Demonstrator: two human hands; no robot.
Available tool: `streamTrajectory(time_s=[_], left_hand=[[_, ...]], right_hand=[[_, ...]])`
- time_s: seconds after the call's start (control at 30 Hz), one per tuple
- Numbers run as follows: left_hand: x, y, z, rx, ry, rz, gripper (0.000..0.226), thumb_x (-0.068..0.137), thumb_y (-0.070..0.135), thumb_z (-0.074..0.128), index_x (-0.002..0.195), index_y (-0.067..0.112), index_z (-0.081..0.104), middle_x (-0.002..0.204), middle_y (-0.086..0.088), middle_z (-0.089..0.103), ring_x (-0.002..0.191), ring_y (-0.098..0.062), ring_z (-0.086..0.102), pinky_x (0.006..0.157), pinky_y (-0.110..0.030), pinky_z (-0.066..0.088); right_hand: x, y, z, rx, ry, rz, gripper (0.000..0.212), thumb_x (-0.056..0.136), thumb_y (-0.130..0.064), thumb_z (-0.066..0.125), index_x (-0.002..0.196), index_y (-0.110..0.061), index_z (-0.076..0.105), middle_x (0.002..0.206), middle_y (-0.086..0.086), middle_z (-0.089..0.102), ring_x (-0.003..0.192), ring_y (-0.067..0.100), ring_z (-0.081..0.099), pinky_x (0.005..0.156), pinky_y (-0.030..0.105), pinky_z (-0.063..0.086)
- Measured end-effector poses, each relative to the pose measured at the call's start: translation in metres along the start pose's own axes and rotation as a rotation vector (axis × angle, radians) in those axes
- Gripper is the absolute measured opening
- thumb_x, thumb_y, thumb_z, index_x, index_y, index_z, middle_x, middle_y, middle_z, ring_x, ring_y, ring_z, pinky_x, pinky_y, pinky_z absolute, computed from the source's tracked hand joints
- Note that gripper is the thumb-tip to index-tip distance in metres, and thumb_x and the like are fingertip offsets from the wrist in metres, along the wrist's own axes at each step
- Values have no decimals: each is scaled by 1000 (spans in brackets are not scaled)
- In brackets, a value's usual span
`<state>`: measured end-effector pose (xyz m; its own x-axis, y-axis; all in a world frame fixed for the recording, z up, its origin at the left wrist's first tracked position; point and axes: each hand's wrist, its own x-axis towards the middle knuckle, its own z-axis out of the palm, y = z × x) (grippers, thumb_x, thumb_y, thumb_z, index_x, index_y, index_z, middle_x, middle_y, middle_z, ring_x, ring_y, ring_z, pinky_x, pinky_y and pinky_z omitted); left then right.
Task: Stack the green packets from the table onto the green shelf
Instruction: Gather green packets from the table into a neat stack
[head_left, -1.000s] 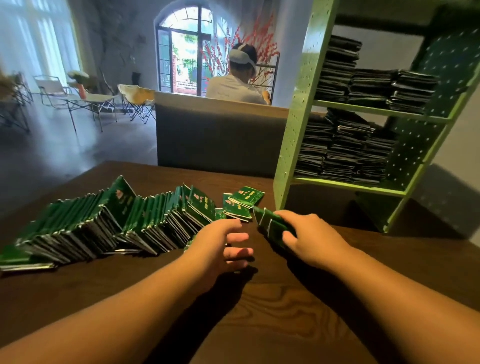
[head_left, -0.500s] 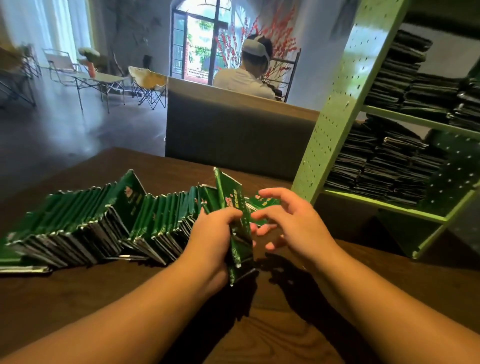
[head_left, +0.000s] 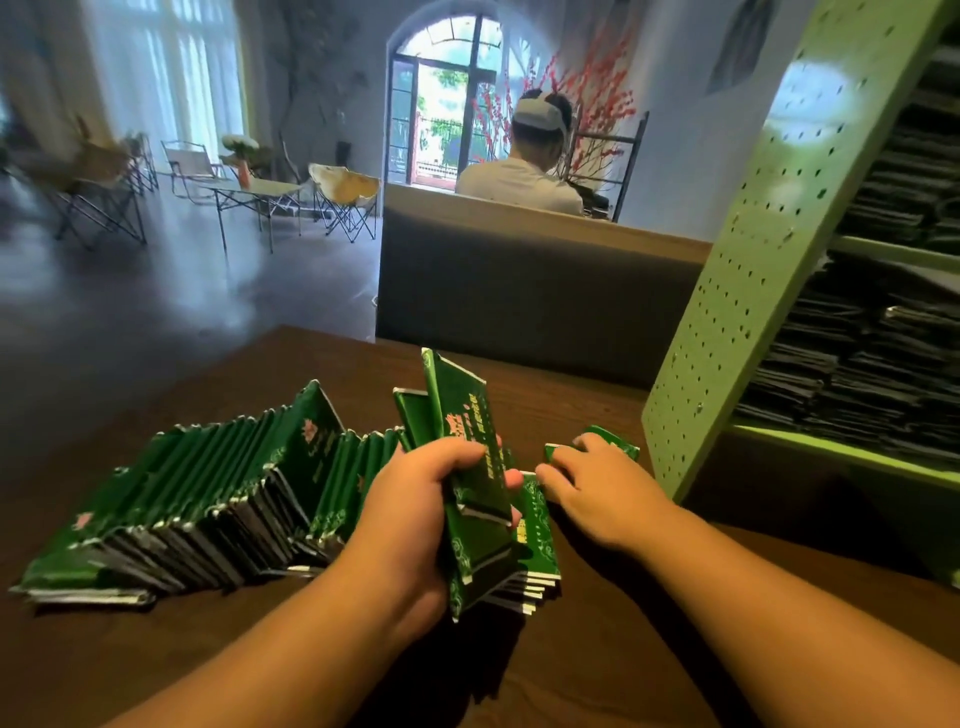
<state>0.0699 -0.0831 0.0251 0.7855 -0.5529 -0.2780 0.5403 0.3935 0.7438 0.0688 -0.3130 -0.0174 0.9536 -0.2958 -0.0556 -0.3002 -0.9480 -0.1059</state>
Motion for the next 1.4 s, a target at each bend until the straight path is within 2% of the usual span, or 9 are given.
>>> streamTrajectory(time_s=[0.13,0.43,0.57,0.7,0.83,1.0,1.1,1.23,1.4], left_hand=[[-5,-12,15,73,-40,15,36,93,13,56,128,4,56,106,-27,74,78,-33,70,68,-42,59],[8,-63,61,132,-45,16,36,92,15,70,126,16,58,108,-25,73,94,-36,76,80,-58,60],[13,-93,79,164,-163,16,47,85,24,79,127,9,60,113,-22,73,102,-37,73,85,-48,61],[23,-111,75,145,-127,20,43,83,14,80,123,9,64,111,-24,73,103,-42,72,93,-60,56],[29,-112,65,347,-197,151,37,78,33,80,113,19,75,111,-12,77,106,-33,73,100,-60,52],[24,-111,64,535,-306,232,71,68,63,72,129,28,62,111,2,77,105,-18,73,97,-46,56],[28,-109,64,395,-305,179,26,93,32,62,114,18,65,91,-2,79,82,-13,76,70,-28,59],[23,-106,59,225,-358,122,43,67,9,59,107,13,74,113,-25,72,101,-41,69,91,-60,56],[23,-105,59,156,-332,123,23,92,10,59,111,9,73,116,-24,71,98,-36,69,86,-51,57]], right_hand=[[-37,10,-7,27,82,8,11,92,-34,59,102,-30,58,119,-3,49,115,23,52,91,34,48],[-135,5,-17,869,719,24,33,91,0,66,91,-33,60,107,-16,67,101,-14,58,77,3,45],[-147,4,-9,1226,715,43,10,101,-17,56,106,-25,59,93,-11,75,92,5,71,81,26,55],[-136,25,-6,1272,679,259,32,91,-14,72,115,-33,60,86,4,72,82,18,72,74,37,60],[-130,44,5,1472,343,220,75,78,-7,83,140,-35,51,129,-1,64,110,20,69,90,42,60],[-143,54,7,1908,-121,50,70,55,-7,94,120,-4,70,121,25,70,108,38,71,83,46,62],[-145,51,11,1988,-87,68,55,53,1,90,106,-2,75,114,28,71,98,39,74,74,46,63],[-144,47,3,2034,59,89,23,69,0,69,87,-5,81,106,28,73,88,37,76,69,50,63],[-142,52,3,2114,70,13,71,44,-11,99,110,-2,75,121,30,68,107,45,70,78,58,60]])
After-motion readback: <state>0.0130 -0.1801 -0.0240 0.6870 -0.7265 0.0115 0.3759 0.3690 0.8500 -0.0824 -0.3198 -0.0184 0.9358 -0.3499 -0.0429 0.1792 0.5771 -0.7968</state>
